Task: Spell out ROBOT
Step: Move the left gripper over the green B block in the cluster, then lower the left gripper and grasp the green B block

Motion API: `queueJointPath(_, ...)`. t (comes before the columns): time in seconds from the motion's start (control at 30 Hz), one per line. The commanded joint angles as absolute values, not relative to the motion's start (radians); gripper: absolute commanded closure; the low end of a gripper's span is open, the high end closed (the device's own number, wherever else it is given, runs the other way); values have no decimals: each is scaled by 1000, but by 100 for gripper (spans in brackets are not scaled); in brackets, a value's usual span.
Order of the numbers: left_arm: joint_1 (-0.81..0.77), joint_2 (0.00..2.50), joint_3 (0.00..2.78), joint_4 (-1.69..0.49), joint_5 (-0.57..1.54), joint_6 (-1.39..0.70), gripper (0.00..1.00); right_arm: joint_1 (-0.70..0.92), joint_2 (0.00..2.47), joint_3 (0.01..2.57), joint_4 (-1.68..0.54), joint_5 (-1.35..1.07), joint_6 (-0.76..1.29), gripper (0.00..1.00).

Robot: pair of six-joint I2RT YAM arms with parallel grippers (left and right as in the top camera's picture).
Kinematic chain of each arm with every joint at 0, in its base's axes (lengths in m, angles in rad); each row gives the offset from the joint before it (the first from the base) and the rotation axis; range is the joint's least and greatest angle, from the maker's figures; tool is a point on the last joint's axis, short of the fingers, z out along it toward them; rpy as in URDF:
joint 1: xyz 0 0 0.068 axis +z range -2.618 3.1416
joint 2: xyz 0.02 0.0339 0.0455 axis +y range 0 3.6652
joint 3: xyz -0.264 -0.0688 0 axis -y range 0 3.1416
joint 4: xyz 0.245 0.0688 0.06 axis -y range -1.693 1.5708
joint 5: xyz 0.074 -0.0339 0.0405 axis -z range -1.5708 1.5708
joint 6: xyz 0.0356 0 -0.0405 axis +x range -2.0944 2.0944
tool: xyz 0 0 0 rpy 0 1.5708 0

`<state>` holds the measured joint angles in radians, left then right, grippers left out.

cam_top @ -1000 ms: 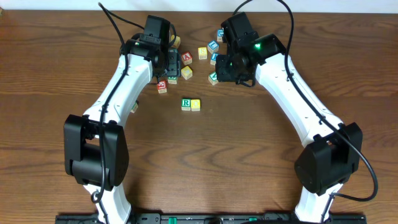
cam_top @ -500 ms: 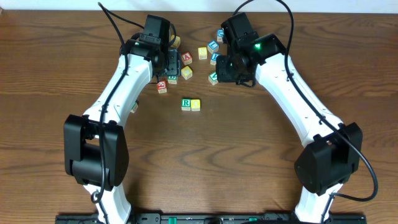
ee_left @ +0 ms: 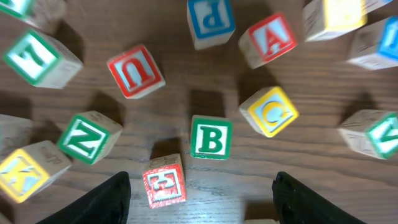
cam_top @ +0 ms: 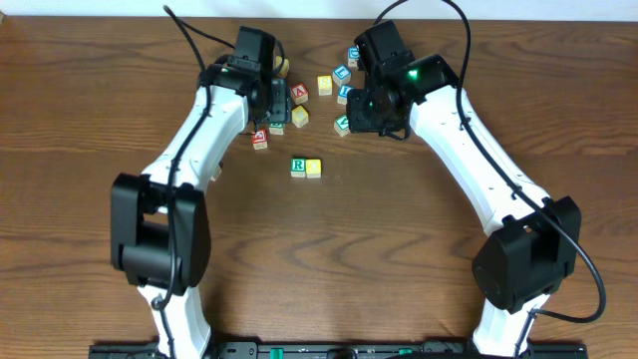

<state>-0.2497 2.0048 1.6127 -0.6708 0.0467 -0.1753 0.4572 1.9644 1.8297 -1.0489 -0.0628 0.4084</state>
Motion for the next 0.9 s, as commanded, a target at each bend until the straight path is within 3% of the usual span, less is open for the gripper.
queueJointPath(0.0,-250,2046,1633,-663,45,-161,28,458,1967,1849,-1049,-51,395,59)
queueJointPath(0.87,-254,2106,1633,-619,45,-131,35,459,1968,1849,-1053,-32,395,59)
